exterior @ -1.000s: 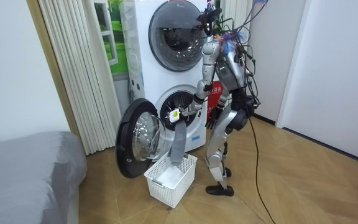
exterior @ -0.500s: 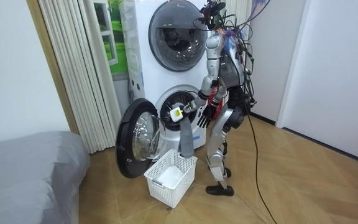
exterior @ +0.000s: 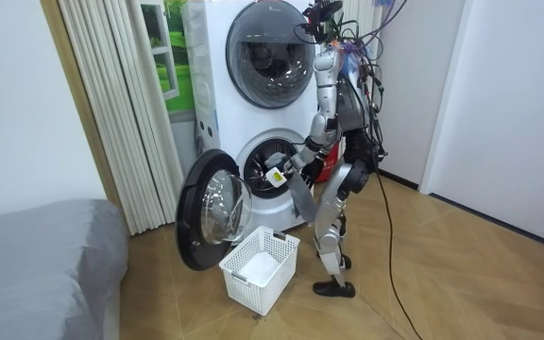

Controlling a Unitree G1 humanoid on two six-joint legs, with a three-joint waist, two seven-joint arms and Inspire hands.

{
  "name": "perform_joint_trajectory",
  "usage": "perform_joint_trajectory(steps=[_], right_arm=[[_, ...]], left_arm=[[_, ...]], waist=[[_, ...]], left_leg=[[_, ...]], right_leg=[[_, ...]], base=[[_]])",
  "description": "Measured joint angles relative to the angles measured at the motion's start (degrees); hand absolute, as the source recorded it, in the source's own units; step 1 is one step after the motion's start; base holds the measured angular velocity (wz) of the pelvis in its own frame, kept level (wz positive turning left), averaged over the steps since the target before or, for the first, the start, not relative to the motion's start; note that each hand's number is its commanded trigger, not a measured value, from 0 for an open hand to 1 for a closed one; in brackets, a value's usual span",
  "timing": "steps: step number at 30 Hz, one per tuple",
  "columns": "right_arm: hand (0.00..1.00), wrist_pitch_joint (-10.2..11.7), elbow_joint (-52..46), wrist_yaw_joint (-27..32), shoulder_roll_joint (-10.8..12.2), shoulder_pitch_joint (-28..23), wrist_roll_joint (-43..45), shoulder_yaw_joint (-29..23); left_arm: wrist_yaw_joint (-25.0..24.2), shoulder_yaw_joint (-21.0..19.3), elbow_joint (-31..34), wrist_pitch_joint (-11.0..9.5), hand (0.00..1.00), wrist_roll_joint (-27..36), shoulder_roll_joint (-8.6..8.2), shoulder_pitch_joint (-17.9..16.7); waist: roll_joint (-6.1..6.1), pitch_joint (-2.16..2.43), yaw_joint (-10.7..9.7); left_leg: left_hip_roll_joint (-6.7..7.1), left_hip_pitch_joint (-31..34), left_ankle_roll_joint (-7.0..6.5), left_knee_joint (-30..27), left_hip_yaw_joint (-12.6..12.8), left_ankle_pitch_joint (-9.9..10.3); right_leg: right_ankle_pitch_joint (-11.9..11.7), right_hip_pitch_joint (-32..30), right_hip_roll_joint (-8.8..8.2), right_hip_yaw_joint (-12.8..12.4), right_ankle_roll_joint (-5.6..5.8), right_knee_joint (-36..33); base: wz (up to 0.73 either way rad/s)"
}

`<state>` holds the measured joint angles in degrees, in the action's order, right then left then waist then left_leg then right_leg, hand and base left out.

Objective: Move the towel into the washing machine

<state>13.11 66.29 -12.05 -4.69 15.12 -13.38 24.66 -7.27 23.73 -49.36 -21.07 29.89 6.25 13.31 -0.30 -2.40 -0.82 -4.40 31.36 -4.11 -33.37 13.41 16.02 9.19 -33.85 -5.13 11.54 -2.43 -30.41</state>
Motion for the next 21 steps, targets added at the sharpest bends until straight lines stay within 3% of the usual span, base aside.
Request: perform_joint_trajectory(steps=[9, 11, 12, 13, 19, 21], right_arm=[[0.00, 0.02, -0.04, -0.69, -0.14, -1.56, 1.87, -0.09], [0.20, 0.05, -0.25, -0.67, -0.14, -1.75, 2.58, -0.05], [0.67, 0.14, -0.34, -0.64, -0.14, -1.74, 2.58, -0.06], [1.00, 0.18, -0.39, -0.63, -0.13, -1.74, 2.58, -0.11], [1.00, -0.11, -1.51, -0.64, -0.32, -1.41, 4.79, -1.86], [1.00, -0.80, -1.32, -0.65, -0.25, -1.31, 4.92, -1.78]], left_arm=[[-2.48, -0.52, 3.38, 1.26, 1.00, 2.28, -0.96, -0.46], [-2.47, -0.93, 4.30, 1.30, 1.00, 3.97, -1.10, -0.46], [-2.48, -0.96, 5.47, 1.31, 1.00, 5.38, -1.07, -0.47], [-2.48, -0.96, 6.00, 1.30, 1.00, 6.20, -1.10, -0.48], [-6.05, -0.86, 6.73, 1.54, 1.00, 11.86, -1.28, -0.51], [-7.95, -0.29, 6.62, 2.94, 1.00, 15.91, -1.26, -0.52]], waist=[[0.26, 0.03, 1.43], [0.30, 0.02, 1.50], [0.30, 0.01, 1.51], [0.29, 0.02, 1.56], [0.28, 0.02, 1.37], [0.22, -0.02, 1.26]], left_leg=[[-0.26, -0.31, 0.14, 0.52, 0.18, -0.09], [-0.26, -0.12, 0.14, 0.52, 0.18, -0.09], [-0.25, 0.13, 0.14, 0.52, 0.19, -0.09], [-0.24, 0.19, 0.13, 0.56, 0.21, -0.09], [-0.06, 0.02, 0.16, 1.09, -0.10, -0.11], [0.01, -0.21, 0.18, 1.21, -0.17, -0.12]], right_leg=[[-0.37, 0.30, 0.15, 0.17, -0.32, 0.73], [-0.38, 0.11, 0.15, 0.16, -0.33, 0.72], [-0.38, -0.20, 0.11, 0.15, -0.33, 0.66], [-0.38, -0.29, 0.09, 0.15, -0.33, 0.66], [-0.34, 0.03, 0.15, 0.30, -0.27, 0.71], [-0.25, 0.31, 0.11, 0.31, -0.14, 0.71]], base=[[-0.01], [0.00], [0.00], [0.00], [0.02], [0.02]])
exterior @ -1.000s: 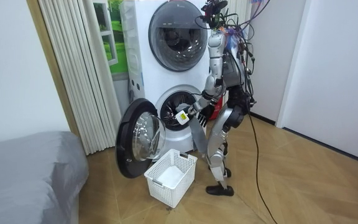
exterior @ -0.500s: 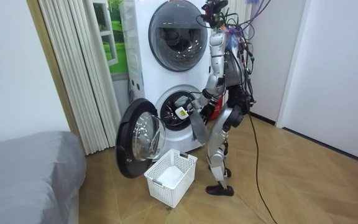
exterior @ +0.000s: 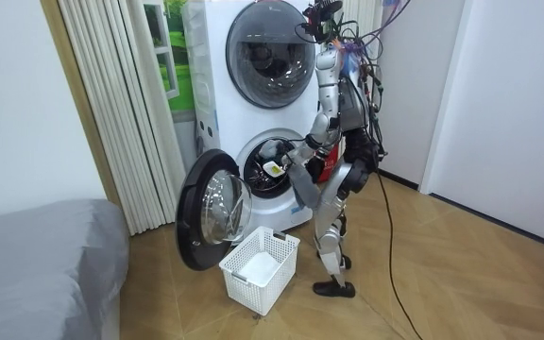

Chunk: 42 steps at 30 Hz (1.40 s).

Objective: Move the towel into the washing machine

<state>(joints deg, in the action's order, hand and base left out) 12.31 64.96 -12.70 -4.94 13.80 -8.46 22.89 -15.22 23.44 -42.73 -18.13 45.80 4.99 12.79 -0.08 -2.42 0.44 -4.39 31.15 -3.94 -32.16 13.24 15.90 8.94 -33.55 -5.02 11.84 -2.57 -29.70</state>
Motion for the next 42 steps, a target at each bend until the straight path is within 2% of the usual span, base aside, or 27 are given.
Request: perform_joint_trajectory(steps=[3, 5, 16, 17, 18, 19, 23, 26, 31, 36, 39, 42], right_arm=[[1.00, -0.85, 0.01, 0.03, 0.08, 0.01, 0.53, -0.12], [1.00, -1.77, -0.01, 0.06, -0.02, 0.01, 1.66, -0.51], [1.00, -6.21, -0.39, 0.21, -0.67, -0.82, 6.98, -0.43], [1.00, -6.25, -0.39, 0.22, -0.82, -0.90, 7.05, -0.28], [1.00, -6.25, -0.40, 0.22, -0.94, -0.91, 7.05, -0.18], [1.00, -6.25, -0.43, 0.25, -0.96, -0.93, 7.04, -0.13], [1.00, -6.25, -1.45, 1.28, -1.35, -1.71, 7.04, 0.07], [1.00, -6.25, -1.44, 1.65, -1.68, -1.67, 6.92, -0.64], [1.00, -6.18, -1.39, 4.02, -2.02, -1.38, 5.18, -2.24], [1.00, -6.18, -0.45, 5.50, -2.48, -1.63, 0.26, -2.35], [1.00, -6.23, 0.28, 5.23, -2.47, -1.76, -2.45, -2.36], [1.00, -6.68, 1.96, 4.58, -2.50, -1.08, -6.19, -3.27]], left_arm=[[-1.91, 1.98, -0.23, 1.79, 1.00, 6.14, 0.05, -0.28], [-3.11, 2.48, -0.43, 2.81, 1.00, 7.23, 0.04, -0.64], [-5.18, 4.44, -1.19, 6.60, 1.00, 8.72, 0.15, -3.99], [-5.44, 4.47, -1.33, 7.02, 0.76, 8.82, 0.15, -4.00], [-5.70, 4.49, -1.43, 7.28, 0.19, 8.91, 0.15, -4.00], [-5.75, 4.49, -1.44, 7.33, 0.00, 8.94, 0.15, -4.02], [-5.87, 4.56, -1.43, 7.72, 0.00, 10.27, 0.13, -4.47], [-5.90, 4.36, -1.79, 8.46, 0.00, 12.39, -0.02, -4.21], [-5.94, 1.83, -1.82, 8.61, 0.00, 13.14, 0.39, -4.36], [-1.81, -2.15, -1.63, 8.54, 0.00, 8.05, 0.35, -4.37], [0.85, -5.41, -1.68, 8.57, 0.00, 5.22, 0.27, -5.14], [2.75, -6.48, -1.72, 8.82, 0.00, 4.29, 0.31, -5.35]], waist=[[-0.05, -0.04, -0.26], [-0.22, -0.14, -0.30], [-0.13, -0.09, -0.03], [0.00, -0.03, 0.06], [0.12, 0.00, 0.07], [0.16, 0.03, 0.10], [0.56, 0.21, 0.46], [0.79, 0.21, 1.49], [0.94, 0.24, 2.70], [1.09, 0.29, 4.60], [1.35, 0.24, 4.76], [1.76, 0.24, 5.32]], left_leg=[[0.06, 0.01, -0.01, -0.02, -0.03, 0.00], [0.09, 0.06, -0.01, -0.02, -0.13, 0.01], [0.01, 0.67, 0.11, 0.00, -1.07, -0.02], [-0.01, 0.69, 0.11, 0.02, -1.10, -0.02], [0.00, 0.66, 0.11, 0.05, -1.15, -0.02], [0.00, 0.63, 0.11, 0.09, -1.15, -0.02], [0.05, 0.48, 0.14, 0.47, -1.16, -0.04], [0.09, 0.35, 0.27, 0.66, -1.09, -0.13], [0.04, 0.11, 0.42, 0.81, -0.98, -0.24], [0.12, -0.01, 0.60, 1.15, -1.04, -0.38], [0.21, -0.53, 0.61, 1.50, -1.13, -0.47], [0.30, -0.57, 0.61, 1.58, -1.14, -0.47]], right_leg=[[0.03, 0.06, -0.06, 0.06, 0.04, 0.09], [0.09, 0.07, -0.08, 0.14, 0.08, 0.09], [0.18, 0.19, 0.11, 1.14, -0.05, 1.12], [0.18, 0.26, 0.14, 1.22, -0.05, 1.11], [0.17, 0.34, 0.14, 1.26, -0.04, 1.10], [0.17, 0.37, 0.14, 1.28, -0.04, 1.10], [0.17, 0.39, 0.10, 1.35, -0.04, 1.08], [0.17, 0.33, 0.10, 1.14, -0.05, 1.01], [0.18, 0.38, 0.17, 1.06, -0.15, 0.96], [0.13, 0.42, 0.18, 1.06, -0.22, 1.02], [0.14, 0.86, 0.09, 1.21, -0.22, 1.05], [0.14, 0.87, 0.02, 1.23, -0.21, 1.09]], base=[[0.00], [0.02], [0.03], [0.00], [0.00], [0.00], [0.00], [0.00], [-0.01], [0.00], [0.02], [0.00]])
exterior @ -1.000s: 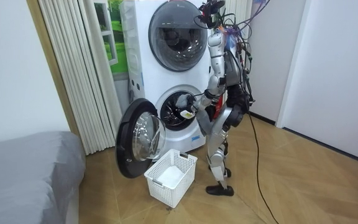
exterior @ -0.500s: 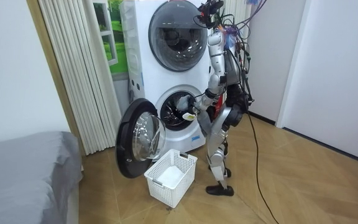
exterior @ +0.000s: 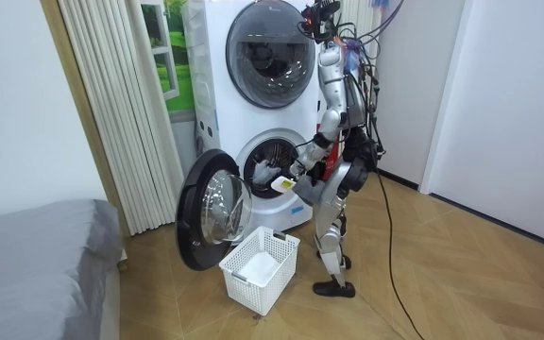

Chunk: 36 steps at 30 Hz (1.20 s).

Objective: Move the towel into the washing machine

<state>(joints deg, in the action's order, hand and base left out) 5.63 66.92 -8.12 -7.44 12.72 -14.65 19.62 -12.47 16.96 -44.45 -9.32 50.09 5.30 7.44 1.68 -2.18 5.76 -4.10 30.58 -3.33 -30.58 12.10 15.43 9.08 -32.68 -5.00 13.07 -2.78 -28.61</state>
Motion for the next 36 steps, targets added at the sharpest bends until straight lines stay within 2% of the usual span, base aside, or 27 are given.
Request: perform_joint_trajectory(steps=[3, 13, 16, 18, 22, 31, 34, 36], right_arm=[[1.00, -0.51, 1.96, -0.23, -0.10, 0.47, -3.10, -1.63], [1.00, -1.44, 2.62, -0.11, -1.49, 2.15, -12.25, -4.80], [1.00, -1.53, 4.48, -0.12, -1.49, 3.47, -15.86, -5.83], [1.00, -1.63, 4.84, -0.12, -1.44, 3.99, -18.40, -6.33], [1.00, -1.95, 5.14, -0.15, -1.49, 4.60, -20.11, -7.48], [1.00, -2.03, 6.83, -0.19, -2.72, 4.92, -22.47, -8.05], [1.00, -3.12, 6.85, 0.21, -3.45, 5.97, -25.85, -8.18], [1.00, -4.04, 6.91, 2.25, -4.20, 6.20, -28.62, -10.22]], left_arm=[[1.31, -0.10, 0.02, 0.09, 0.00, -2.35, -0.02, -0.10], [4.85, -0.20, 0.65, 0.09, 0.00, -7.08, -0.16, -0.43], [5.86, -0.30, 1.05, 0.09, 0.00, -8.30, -0.32, -0.42], [6.18, -0.35, 1.74, 0.09, 0.00, -8.58, -0.32, -0.41], [6.35, -0.35, 1.74, 0.09, 0.00, -8.65, -0.33, -0.36], [8.08, -0.49, 1.72, 0.09, 0.00, -9.76, -0.05, -0.78], [9.58, -0.45, 1.73, 0.21, 0.00, -9.63, 0.14, -0.47], [9.90, -0.43, 1.73, 0.56, 0.00, -9.61, -0.16, -0.40]], waist=[[0.09, -0.04, 0.76], [0.17, -0.18, 0.79], [-0.08, -0.37, 0.76], [-0.38, -0.66, 0.74], [-0.53, -0.81, 0.57], [-0.54, -0.87, 0.64], [-0.69, -0.96, 0.38], [-0.86, -1.07, 0.28]], left_leg=[[-0.02, -0.04, 0.02, 0.04, -0.02, -0.01], [-0.02, 0.22, 0.02, 0.08, -0.13, -0.02], [0.02, 0.24, 0.03, 0.11, -0.21, -0.02], [0.03, 0.29, 0.03, 0.09, -0.24, -0.02], [0.13, 0.43, 0.03, 0.08, -0.41, -0.02], [0.95, 0.99, -0.03, -0.09, -1.41, -0.05], [1.22, 2.48, -0.15, -0.42, -1.41, -0.12], [1.91, 3.03, -0.20, -0.99, -1.38, -0.15]], right_leg=[[0.00, 0.08, 0.01, 0.08, -0.01, 0.07], [0.14, -0.09, -0.10, 0.31, -0.09, 0.10], [0.24, -0.09, -0.15, 0.41, -0.11, 0.07], [0.31, -0.09, -0.17, 0.46, -0.13, 0.06], [0.40, -0.09, -0.22, 0.53, -0.03, 0.08], [1.02, -0.32, -0.91, 1.24, 0.48, -0.19], [1.24, -2.20, -1.39, 1.19, 0.41, -1.37], [2.03, -3.63, -2.53, 1.01, 0.55, -3.93]], base=[[0.00], [0.00], [0.00], [0.00], [0.02], [0.06], [0.02], [0.10]])
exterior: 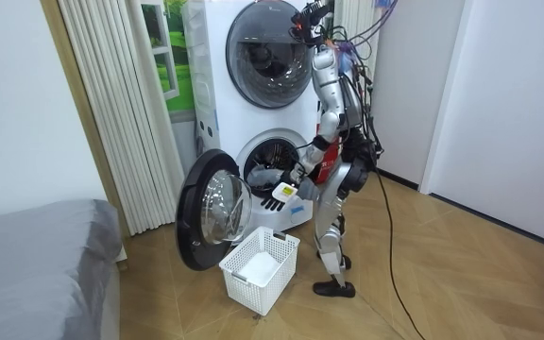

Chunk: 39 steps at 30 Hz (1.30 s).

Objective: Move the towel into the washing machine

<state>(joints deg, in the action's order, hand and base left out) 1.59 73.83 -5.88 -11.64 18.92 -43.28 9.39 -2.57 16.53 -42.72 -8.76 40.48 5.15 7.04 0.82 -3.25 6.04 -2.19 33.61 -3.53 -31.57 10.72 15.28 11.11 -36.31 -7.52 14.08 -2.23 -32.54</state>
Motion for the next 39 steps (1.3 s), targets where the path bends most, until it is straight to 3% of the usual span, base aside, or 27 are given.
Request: perform_joint_trajectory(steps=[6, 13, 15, 18, 24, 25, 26, 31, 33, 39], right_arm=[[1.00, -0.48, -0.10, 4.14, -1.73, 2.01, -8.71, -4.76], [1.00, -0.46, -0.48, 8.36, -5.89, 4.62, -17.24, -10.57], [1.00, -0.46, -0.53, 10.27, -7.71, 6.41, -22.21, -12.61], [1.00, -2.44, -0.88, 12.74, -7.95, 7.33, -25.26, -12.97], [1.00, -3.01, -1.72, 20.17, -8.05, 9.65, -30.24, -13.07], [0.06, -3.04, -1.99, 20.90, -8.06, 9.75, -31.05, -13.13], [0.00, -3.47, -3.21, 22.72, -8.06, 9.74, -32.52, -13.74], [0.00, -5.53, -5.15, 28.44, -8.06, 11.60, -38.58, -18.08], [0.00, -6.16, -4.77, 30.33, -8.06, 12.52, -40.65, -19.67], [0.00, -6.42, -4.93, 32.62, -8.06, 13.55, -43.70, -23.21]], left_arm=[[2.38, -0.58, 0.11, 0.09, 0.00, 0.44, 0.07, -0.07], [4.36, -0.82, 2.61, 0.19, 0.00, -0.15, 0.30, -0.49], [6.17, -0.99, 4.86, 0.26, 0.00, -0.04, 0.84, -0.89], [7.60, -0.61, 6.89, 0.04, 0.00, -0.06, 1.98, -0.94], [9.99, -0.99, 7.80, 0.06, 0.00, -0.16, 2.45, -1.61], [10.18, -1.03, 7.89, 0.06, 0.00, -0.16, 2.47, -1.60], [10.97, -1.31, 8.45, 0.06, 0.00, -0.78, 2.46, -1.87], [12.27, -2.87, 9.63, -0.01, 0.00, -2.44, 2.45, -2.55], [12.19, -2.96, 9.63, -0.12, 0.00, -2.95, 2.49, -2.51], [11.74, -2.80, 9.70, 0.04, 0.00, -8.22, 2.25, -3.07]], waist=[[-1.16, -0.47, -1.19], [-1.75, -0.37, -1.68], [-2.60, -0.28, -1.98], [-3.99, -0.14, -2.47], [-4.12, -0.11, -2.42], [-4.17, -0.08, -2.43], [-4.40, -0.07, -2.51], [-4.96, -0.08, -4.40], [-5.79, -0.03, -4.53], [-6.26, 0.00, -5.39]], left_leg=[[0.76, 2.04, -0.18, -1.70, -0.22, -0.10], [0.94, 3.64, -0.36, -4.22, -1.43, -0.04], [0.92, 3.68, -0.51, -4.05, -1.30, -0.05], [0.71, 3.68, -0.62, -4.16, -1.23, -0.18], [1.03, 4.19, -1.14, -3.99, -0.50, -0.46], [1.09, 4.27, -1.21, -3.98, -0.41, -0.49], [1.24, 4.37, -1.36, -3.90, -0.17, -0.58], [2.20, 4.57, -2.12, -4.23, 0.17, -1.02], [2.32, 4.65, -2.34, -4.09, 0.14, -1.09], [2.41, 4.80, -3.53, -4.12, 0.31, -1.22]], right_leg=[[1.28, -2.29, -1.23, -0.08, -0.35, -2.38], [1.44, -2.94, -1.47, 0.18, -0.27, -4.02], [1.43, -3.05, -1.55, 0.06, -0.26, -4.36], [1.30, -3.03, -1.34, 0.07, -0.48, -4.40], [0.97, -3.77, -1.81, -0.04, -0.30, -4.76], [0.97, -3.90, -2.11, -0.07, -0.27, -5.16], [1.02, -4.15, -2.39, -0.07, -0.18, -5.42], [1.49, -4.39, -3.40, 0.09, 0.56, -6.22], [1.40, -4.24, -3.47, 0.04, 0.75, -6.13], [0.71, -3.59, -3.42, 0.12, 1.88, -5.12]], base=[[0.08], [0.08], [0.00], [0.00], [0.00], [0.00], [0.05], [0.15], [0.06], [0.09]])
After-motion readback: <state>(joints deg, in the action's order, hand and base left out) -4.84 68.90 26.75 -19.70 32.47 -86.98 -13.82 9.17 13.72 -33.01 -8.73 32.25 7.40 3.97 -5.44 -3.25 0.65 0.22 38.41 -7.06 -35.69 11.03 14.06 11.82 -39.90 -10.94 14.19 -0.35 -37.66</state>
